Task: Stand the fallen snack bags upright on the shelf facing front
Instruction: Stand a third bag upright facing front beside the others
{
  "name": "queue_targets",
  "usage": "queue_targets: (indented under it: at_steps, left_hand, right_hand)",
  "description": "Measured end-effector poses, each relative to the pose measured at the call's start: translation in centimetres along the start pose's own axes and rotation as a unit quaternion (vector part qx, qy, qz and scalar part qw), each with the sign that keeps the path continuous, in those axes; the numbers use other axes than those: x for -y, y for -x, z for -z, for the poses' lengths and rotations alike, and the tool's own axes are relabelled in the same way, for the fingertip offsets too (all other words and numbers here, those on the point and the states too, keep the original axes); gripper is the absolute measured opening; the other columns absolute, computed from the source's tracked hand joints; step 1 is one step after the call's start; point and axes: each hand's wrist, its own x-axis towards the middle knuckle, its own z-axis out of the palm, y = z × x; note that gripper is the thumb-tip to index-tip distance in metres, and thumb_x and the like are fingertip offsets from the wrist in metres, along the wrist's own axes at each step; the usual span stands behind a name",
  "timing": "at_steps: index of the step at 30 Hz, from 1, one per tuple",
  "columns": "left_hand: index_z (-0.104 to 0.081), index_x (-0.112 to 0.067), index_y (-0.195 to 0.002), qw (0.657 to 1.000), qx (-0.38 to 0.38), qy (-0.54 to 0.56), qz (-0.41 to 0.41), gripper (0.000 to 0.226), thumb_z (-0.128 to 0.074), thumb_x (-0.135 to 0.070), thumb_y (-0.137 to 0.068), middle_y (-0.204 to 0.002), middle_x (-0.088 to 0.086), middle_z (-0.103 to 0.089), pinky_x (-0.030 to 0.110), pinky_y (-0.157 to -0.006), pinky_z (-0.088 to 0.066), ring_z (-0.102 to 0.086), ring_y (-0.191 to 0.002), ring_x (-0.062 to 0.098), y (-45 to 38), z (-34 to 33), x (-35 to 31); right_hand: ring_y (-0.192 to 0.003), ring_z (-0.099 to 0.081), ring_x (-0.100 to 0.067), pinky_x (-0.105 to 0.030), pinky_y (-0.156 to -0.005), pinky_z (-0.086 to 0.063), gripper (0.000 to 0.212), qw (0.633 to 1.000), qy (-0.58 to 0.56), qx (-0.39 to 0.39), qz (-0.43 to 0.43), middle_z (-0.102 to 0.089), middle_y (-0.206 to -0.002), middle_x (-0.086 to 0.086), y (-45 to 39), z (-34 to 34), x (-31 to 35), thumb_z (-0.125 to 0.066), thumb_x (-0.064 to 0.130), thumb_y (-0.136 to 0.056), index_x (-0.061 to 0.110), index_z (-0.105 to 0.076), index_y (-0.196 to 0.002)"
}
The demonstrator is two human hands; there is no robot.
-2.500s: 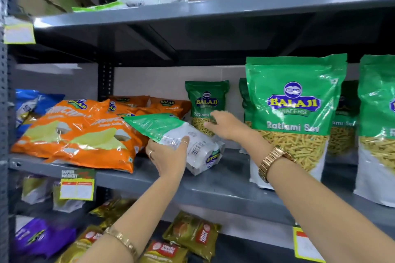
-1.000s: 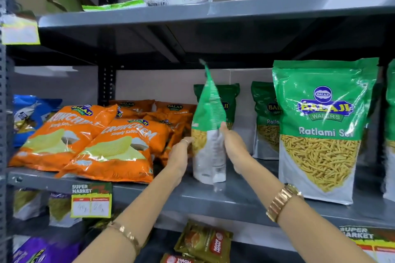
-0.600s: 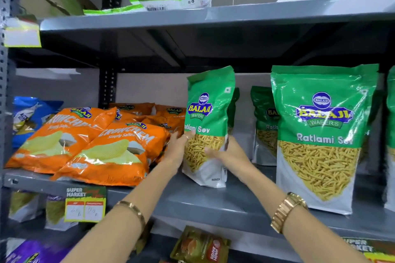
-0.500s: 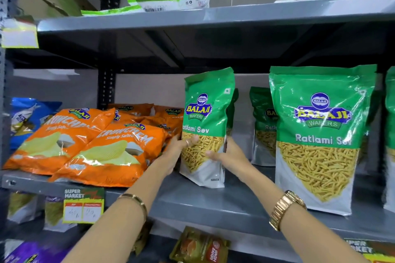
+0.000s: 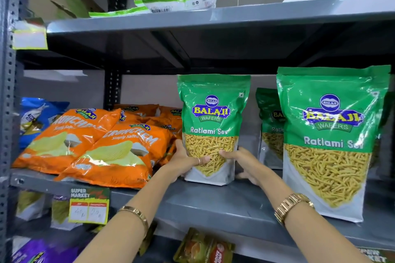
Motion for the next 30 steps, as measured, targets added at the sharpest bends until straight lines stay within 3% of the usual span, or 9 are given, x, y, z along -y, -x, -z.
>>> queue_targets:
  at_steps: [9,13,18,21,24,26,28,29,30]
  left_hand:
    - [-0.026,-0.023,-0.112,0.999,0.030,0.028,-0.012,0.070,-0.079,-0.022,-0.067,-0.113,-0.006,-0.048,0.026,-0.090,-0.036,-0.045,-0.107,0.013,1.6,1.2,-0.4]
    - [-0.024,-0.023,-0.113,0.997,0.048,0.046,-0.031,0.067,-0.076,-0.018,-0.070,-0.103,-0.014,-0.049,0.013,-0.069,-0.040,-0.048,-0.093,0.001,3.1,1.9,-0.6]
    - [-0.025,-0.023,-0.111,0.997,0.052,0.042,-0.047,0.065,-0.075,-0.016,-0.071,-0.103,-0.015,-0.048,0.006,-0.059,-0.047,-0.047,-0.089,-0.006,4.3,2.3,-0.5]
    - [-0.025,-0.023,-0.111,0.996,0.052,0.042,-0.056,0.066,-0.076,-0.017,-0.070,-0.105,-0.013,-0.049,0.002,-0.059,-0.045,-0.047,-0.092,-0.006,4.6,2.3,-0.6]
    - [-0.025,-0.025,-0.114,0.997,0.043,0.027,-0.050,0.071,-0.078,-0.024,-0.067,-0.114,-0.009,-0.049,0.017,-0.085,-0.042,-0.049,-0.104,0.006,4.6,2.4,-0.6]
    - [-0.025,-0.025,-0.112,0.997,0.048,0.027,-0.050,0.070,-0.078,-0.025,-0.067,-0.114,-0.009,-0.049,0.022,-0.087,-0.039,-0.048,-0.107,0.009,4.6,2.5,-0.6]
    - [-0.025,-0.026,-0.111,0.997,0.055,0.027,-0.053,0.069,-0.078,-0.026,-0.067,-0.114,-0.010,-0.049,0.022,-0.087,-0.039,-0.048,-0.108,0.010,4.7,2.4,-0.5]
    - [-0.024,-0.026,-0.112,0.997,0.057,0.023,-0.055,0.071,-0.078,-0.027,-0.067,-0.117,-0.008,-0.049,0.025,-0.091,-0.038,-0.047,-0.110,0.011,4.7,2.5,-0.6]
    - [-0.023,-0.027,-0.113,0.997,0.061,0.018,-0.055,0.072,-0.078,-0.029,-0.066,-0.121,-0.006,-0.047,0.028,-0.095,-0.037,-0.046,-0.112,0.013,4.6,2.5,-0.7]
  right_hand:
    - [-0.087,-0.060,-0.016,-0.042,-0.083,-0.049,0.017,0.998,0.022,-0.014,0.064,-0.065,-0.088,0.009,2.1,-0.5,0.1,-0.072,0.031,-0.075,0.028,-0.056,-0.079]
    - [-0.079,-0.059,-0.007,-0.033,-0.073,-0.048,0.016,0.996,0.016,-0.015,0.088,-0.063,-0.079,0.017,3.7,-1.0,0.3,-0.072,0.029,-0.076,0.031,-0.057,-0.073]
    - [-0.073,-0.054,0.002,-0.019,-0.055,-0.034,0.007,0.994,0.027,-0.023,0.102,-0.060,-0.077,0.020,5.3,-1.6,1.5,-0.066,0.020,-0.079,0.026,-0.061,-0.079]
    - [-0.092,-0.057,-0.016,-0.023,-0.064,-0.038,0.030,0.974,-0.005,-0.129,0.187,-0.061,-0.097,0.006,5.0,-2.4,3.4,-0.063,0.021,-0.078,0.015,-0.053,-0.106]
    - [-0.117,-0.041,-0.019,-0.032,-0.093,-0.033,0.066,0.938,-0.016,-0.229,0.260,-0.046,-0.127,-0.002,4.5,-2.9,7.4,-0.060,0.037,-0.082,0.014,-0.030,-0.136]
    - [-0.128,-0.039,-0.024,-0.040,-0.104,-0.032,0.065,0.924,-0.054,-0.270,0.264,-0.040,-0.142,-0.008,3.9,-2.7,10.0,-0.055,0.037,-0.087,0.011,-0.028,-0.139]
    - [-0.098,-0.057,-0.021,-0.037,-0.091,-0.043,0.024,0.906,-0.068,-0.307,0.283,-0.060,-0.110,-0.011,3.3,-2.0,12.0,-0.053,0.027,-0.091,0.009,-0.055,-0.106]
    - [-0.068,-0.053,-0.015,-0.031,-0.072,-0.043,0.017,0.893,-0.069,-0.333,0.293,-0.057,-0.079,-0.005,3.1,-1.6,12.8,-0.053,0.020,-0.091,0.014,-0.054,-0.075]
    - [-0.051,-0.037,-0.010,-0.027,-0.058,-0.037,0.034,0.887,-0.059,-0.354,0.290,-0.044,-0.060,0.000,2.8,-1.3,13.4,-0.053,0.015,-0.091,0.017,-0.042,-0.058]
